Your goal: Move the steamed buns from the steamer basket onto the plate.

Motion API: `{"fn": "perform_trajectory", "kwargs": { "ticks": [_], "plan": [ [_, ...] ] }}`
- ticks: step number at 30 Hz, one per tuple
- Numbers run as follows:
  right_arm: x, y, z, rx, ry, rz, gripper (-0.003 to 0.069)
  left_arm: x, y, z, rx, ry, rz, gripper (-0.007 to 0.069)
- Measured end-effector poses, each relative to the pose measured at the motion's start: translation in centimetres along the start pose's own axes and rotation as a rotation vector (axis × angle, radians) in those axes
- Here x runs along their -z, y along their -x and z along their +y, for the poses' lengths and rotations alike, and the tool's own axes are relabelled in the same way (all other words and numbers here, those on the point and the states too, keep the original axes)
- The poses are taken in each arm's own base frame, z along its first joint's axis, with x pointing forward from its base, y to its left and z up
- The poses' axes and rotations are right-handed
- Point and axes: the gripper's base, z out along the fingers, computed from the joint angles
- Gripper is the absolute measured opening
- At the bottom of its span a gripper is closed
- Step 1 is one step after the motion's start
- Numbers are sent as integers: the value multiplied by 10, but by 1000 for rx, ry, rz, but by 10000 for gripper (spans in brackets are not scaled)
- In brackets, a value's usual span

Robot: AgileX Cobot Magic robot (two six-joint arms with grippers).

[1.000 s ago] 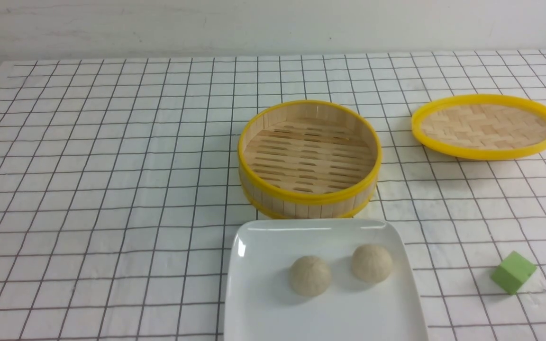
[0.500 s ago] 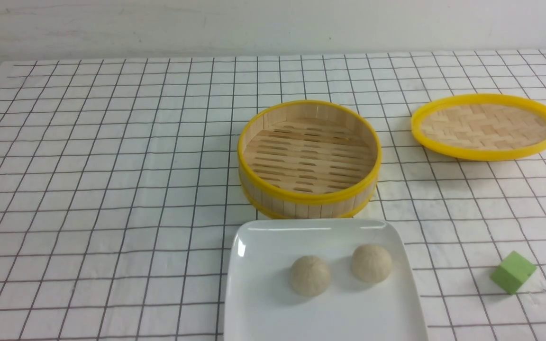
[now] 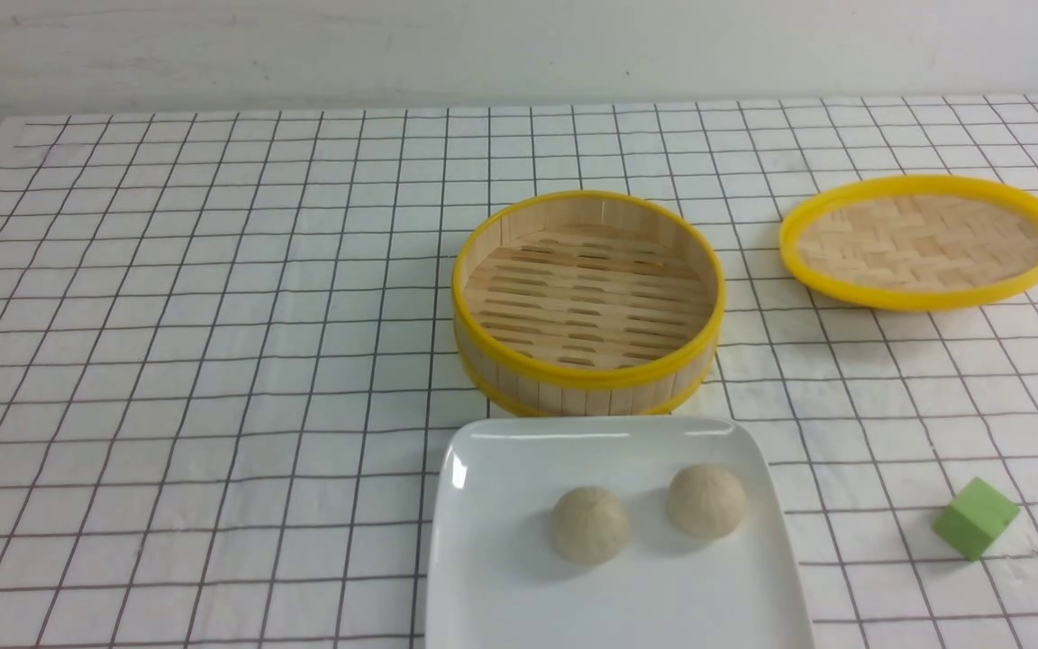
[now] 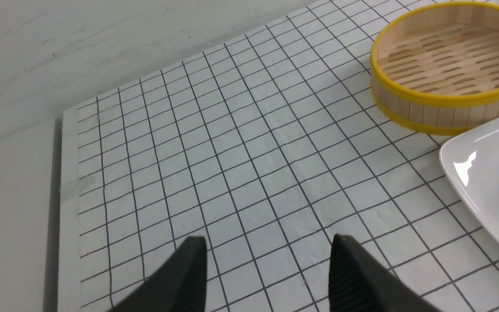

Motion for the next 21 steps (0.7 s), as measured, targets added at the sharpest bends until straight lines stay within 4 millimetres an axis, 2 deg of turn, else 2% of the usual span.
{"fn": "perform_trajectory", "kwargs": {
  "ticks": [6,21],
  "plan": [
    [0,0,-8,-58,-149,-3,239,0,0,0,0,0,0,397],
    [0,0,-6,-95,-123,-7,240,0,0,0,-1,4,-1,397]
  ]
}}
